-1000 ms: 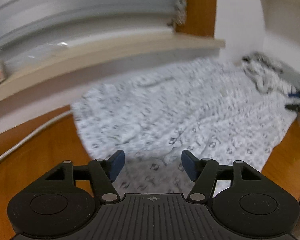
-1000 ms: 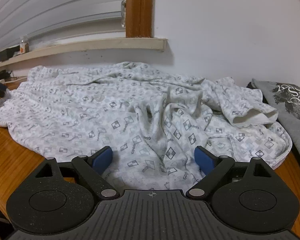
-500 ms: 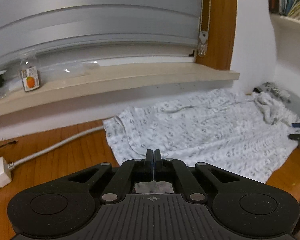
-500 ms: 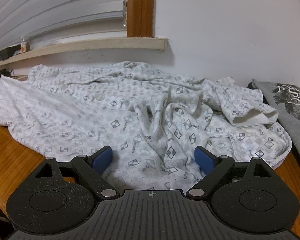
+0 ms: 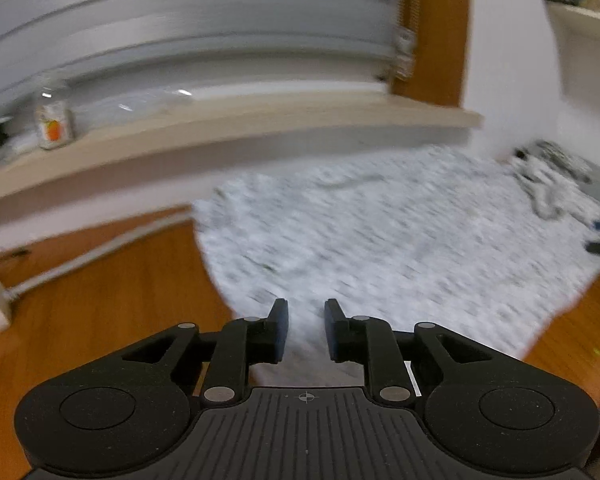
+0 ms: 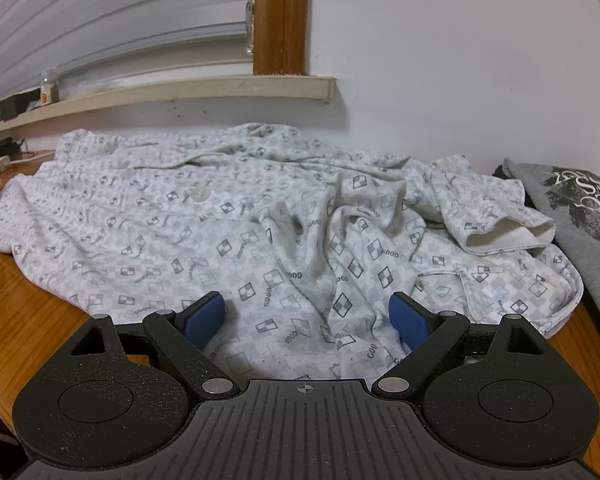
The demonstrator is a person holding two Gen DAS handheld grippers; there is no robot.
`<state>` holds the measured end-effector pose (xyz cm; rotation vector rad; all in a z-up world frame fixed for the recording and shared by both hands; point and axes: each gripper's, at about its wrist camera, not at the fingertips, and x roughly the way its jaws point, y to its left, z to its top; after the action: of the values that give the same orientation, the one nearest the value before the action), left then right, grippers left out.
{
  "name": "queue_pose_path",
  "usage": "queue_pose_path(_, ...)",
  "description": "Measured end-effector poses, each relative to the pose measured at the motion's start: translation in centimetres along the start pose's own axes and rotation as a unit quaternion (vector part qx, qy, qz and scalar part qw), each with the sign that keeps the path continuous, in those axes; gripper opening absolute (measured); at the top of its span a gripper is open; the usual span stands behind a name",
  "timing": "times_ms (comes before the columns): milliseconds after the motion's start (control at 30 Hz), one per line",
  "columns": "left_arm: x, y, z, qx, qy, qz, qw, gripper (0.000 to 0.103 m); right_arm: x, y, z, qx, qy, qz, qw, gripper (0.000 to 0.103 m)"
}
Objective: Fold clothes
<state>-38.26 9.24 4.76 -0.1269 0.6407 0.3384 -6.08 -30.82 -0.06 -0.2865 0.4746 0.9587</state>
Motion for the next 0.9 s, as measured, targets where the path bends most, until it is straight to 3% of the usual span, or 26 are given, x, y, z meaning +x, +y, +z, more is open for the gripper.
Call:
queue_pose_path(233, -0.3, -2.1, -3.4, 0.022, 0.027, -0.011, 0.9993, 0.022, 0.0, 0.0, 0.1, -0.004, 0.002, 0.0, 1.0, 0.089)
queue_pose_path(400, -1.6, -0.7, -3.5, 0.034, 0.055, -0.01, 0.9978, 0.014, -1.4, -0.8, -0.2, 0.002, -0.002, 0.008, 1.0, 0.088)
queue_pose_path(600, -2.4, -1.2, -2.9, 0.059, 0.077, -0.008, 0.9953, 0.015, -3.5, -2.0, -0.6, 0.011, -0.008, 0.018, 1.0, 0.088)
queue_pose_path(733, -1.7, -2.3, -1.5, 0.067, 0.055, -0.015, 0.9961, 0.02, -5.6, -3.1, -1.1, 0.017, -0.017, 0.001, 1.0, 0.088)
queue_pose_path(800, -1.0, -3.0, -0.3, 0.065, 0.032, -0.031, 0.9969, 0.031, -6.7, -3.9, -1.6, 0.023, -0.018, -0.015, 0.999, 0.088)
queue_pose_path(900, 0.8, -4.4, 1.8, 0.061, -0.003, -0.06, 0.9963, 0.037, -7.9, -5.2, -2.5, 0.046, -0.023, -0.024, 0.998, 0.082)
